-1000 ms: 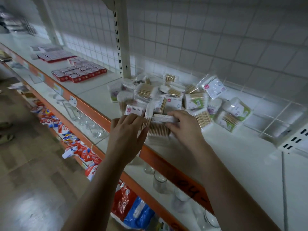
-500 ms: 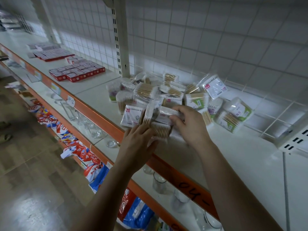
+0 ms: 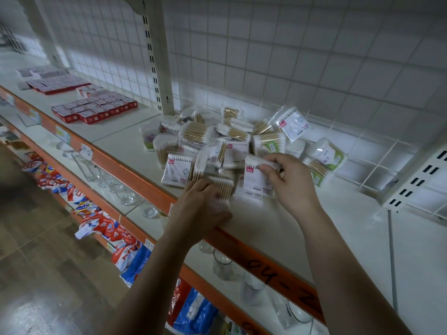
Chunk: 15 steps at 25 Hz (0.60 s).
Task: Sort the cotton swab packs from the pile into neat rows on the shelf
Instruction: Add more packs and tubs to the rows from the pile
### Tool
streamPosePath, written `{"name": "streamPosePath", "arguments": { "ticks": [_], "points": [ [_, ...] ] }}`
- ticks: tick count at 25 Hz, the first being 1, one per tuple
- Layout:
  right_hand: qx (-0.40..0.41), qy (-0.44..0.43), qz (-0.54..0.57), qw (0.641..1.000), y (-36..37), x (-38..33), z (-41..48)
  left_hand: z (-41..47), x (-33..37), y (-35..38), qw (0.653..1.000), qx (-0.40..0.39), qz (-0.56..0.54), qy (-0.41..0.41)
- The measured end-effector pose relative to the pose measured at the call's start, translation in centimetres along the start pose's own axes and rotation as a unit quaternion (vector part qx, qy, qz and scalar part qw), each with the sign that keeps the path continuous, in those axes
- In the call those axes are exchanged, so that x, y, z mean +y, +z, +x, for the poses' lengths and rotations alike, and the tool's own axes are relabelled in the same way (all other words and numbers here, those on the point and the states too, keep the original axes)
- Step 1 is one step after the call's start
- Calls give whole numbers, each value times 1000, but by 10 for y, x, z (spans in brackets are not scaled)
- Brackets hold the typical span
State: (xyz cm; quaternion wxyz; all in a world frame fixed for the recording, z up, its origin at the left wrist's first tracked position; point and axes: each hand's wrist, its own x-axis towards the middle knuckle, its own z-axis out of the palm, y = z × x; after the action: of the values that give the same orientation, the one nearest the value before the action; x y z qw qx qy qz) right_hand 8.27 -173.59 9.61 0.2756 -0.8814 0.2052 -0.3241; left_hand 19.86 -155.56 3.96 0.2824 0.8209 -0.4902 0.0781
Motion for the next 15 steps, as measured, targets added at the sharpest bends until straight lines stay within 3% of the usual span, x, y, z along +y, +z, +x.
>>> {"name": "streamPosePath", "arguments": {
  "ticks": [8, 15],
  "points": [
    [17, 28, 5, 999, -9, 15, -16, 8, 4, 5, 999, 12, 13, -34],
    [40, 43, 3, 998, -17, 20, -25, 9, 3, 1, 999, -27, 13, -22]
  ]
}}
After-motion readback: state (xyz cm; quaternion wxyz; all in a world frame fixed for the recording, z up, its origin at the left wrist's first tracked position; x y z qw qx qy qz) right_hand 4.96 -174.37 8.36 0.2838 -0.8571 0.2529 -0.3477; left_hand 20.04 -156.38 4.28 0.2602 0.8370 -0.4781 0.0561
